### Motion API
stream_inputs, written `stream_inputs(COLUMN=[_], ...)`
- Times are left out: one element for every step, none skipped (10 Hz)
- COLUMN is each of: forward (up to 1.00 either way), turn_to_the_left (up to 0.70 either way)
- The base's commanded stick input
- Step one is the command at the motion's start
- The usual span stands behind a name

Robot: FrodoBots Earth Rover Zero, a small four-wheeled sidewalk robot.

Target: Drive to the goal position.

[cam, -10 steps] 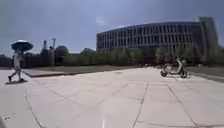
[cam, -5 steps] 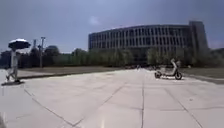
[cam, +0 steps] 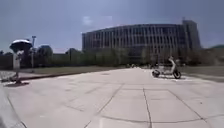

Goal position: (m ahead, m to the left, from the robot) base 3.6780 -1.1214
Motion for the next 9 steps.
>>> stream_inputs(forward=[0.76, 0.76, 0.76, 0.76, 0.76, 0.76, 0.76, 0.76, 0.76], turn_to_the_left=[-0.15, -0.03, -0.03, -0.03, -0.03, -0.03, -0.02, -0.02, -0.02])
